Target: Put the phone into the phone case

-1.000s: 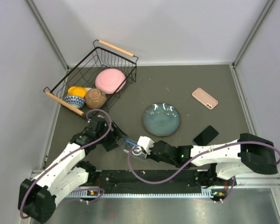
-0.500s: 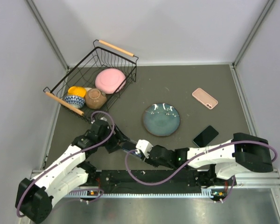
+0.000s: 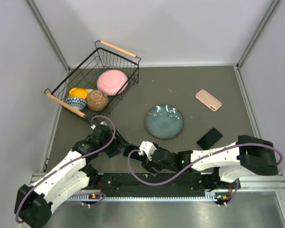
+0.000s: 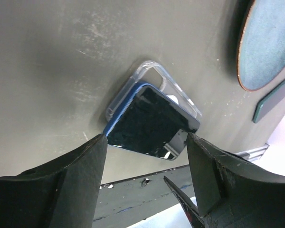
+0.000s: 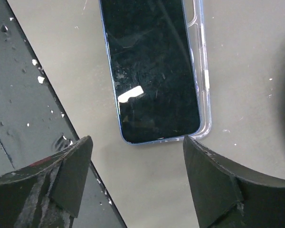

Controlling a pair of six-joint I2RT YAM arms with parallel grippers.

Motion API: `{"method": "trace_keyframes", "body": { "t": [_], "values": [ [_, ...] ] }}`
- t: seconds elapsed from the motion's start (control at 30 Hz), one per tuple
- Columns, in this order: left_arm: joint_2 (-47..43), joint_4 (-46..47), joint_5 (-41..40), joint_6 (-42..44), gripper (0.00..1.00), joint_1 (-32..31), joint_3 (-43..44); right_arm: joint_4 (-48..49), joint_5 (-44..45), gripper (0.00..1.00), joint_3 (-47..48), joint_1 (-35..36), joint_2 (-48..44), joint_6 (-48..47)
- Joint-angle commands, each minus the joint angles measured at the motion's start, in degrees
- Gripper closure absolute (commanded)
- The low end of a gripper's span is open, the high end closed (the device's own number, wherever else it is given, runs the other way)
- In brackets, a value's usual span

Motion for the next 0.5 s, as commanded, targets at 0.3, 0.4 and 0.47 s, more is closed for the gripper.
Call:
{"method": "trace_keyframes", "body": {
  "t": [0.3,0.4,0.47],
  "values": [
    [-3.9,-8.2,-7.1,2.1,0.21,-0.5,3.9,-2.6,-9.8,0.01,10.5,-7.1,3.0,-5.1],
    [-3.7,-8.6,-8.9,1.9,0.21,-0.5,4.0,-4.3,-10.4,0.01,14.3,-7.7,6.4,-7.7],
    [-3.6,-9.1,-9.6,1.2,0.22,-0.5,3.9,-4.3,-12.9,0.01,16.1,-9.3,7.8,-8.7]
  ]
}}
